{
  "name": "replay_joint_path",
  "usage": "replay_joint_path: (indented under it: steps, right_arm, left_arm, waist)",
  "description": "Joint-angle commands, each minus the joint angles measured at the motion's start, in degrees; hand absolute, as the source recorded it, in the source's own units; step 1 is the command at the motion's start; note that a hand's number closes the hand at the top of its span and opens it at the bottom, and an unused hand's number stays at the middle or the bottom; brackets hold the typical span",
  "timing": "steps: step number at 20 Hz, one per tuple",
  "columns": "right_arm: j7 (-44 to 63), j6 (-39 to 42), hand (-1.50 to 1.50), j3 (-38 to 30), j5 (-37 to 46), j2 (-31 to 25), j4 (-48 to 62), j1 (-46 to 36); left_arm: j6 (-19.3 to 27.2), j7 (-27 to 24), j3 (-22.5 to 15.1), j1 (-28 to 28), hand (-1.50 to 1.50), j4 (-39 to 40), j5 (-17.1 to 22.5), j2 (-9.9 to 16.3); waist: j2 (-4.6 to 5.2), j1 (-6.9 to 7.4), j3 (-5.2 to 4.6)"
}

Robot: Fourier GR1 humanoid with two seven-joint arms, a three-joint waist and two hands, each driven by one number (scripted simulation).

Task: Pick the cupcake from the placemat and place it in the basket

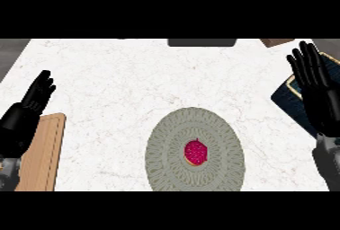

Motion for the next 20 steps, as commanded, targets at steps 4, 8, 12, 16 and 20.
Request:
replay_joint_path:
  steps: [4, 8, 12, 16, 20]
  right_arm:
    - [-3.24, 18.14, 1.50, 8.44, -12.05, 9.02, 7.30, -4.52]
    - [-14.46, 31.01, 1.50, 14.94, -17.13, 17.04, 1.88, -6.12]
    - [-24.24, 29.06, -1.50, 18.59, -5.78, 20.64, 1.36, -0.76]
    - [-19.46, 21.28, -1.50, 16.41, 2.50, 13.44, -5.82, 5.06]
    - [-14.75, 18.91, -1.50, 9.27, 12.78, 0.41, -5.88, -1.20]
  left_arm:
    - [-0.26, 2.33, -2.78, -1.93, 0.00, 2.96, -1.62, -1.91]
    - [-0.38, 5.54, -5.21, -2.08, 0.00, 4.89, -0.80, -4.35]
    - [2.39, 8.06, -6.22, -5.15, 0.00, 11.45, -3.98, -7.62]
    - [0.79, 7.97, -3.89, -4.07, 0.00, 10.99, -3.33, -5.93]
    - [2.05, 7.94, -4.54, -4.80, 0.00, 13.09, -3.85, -7.49]
  waist:
    - [2.98, 3.06, 0.32]
    - [3.06, 3.16, 0.75]
    - [1.26, -0.98, 0.01]
    - [0.77, -1.20, -0.06]
    - [0.74, -2.66, -0.21]
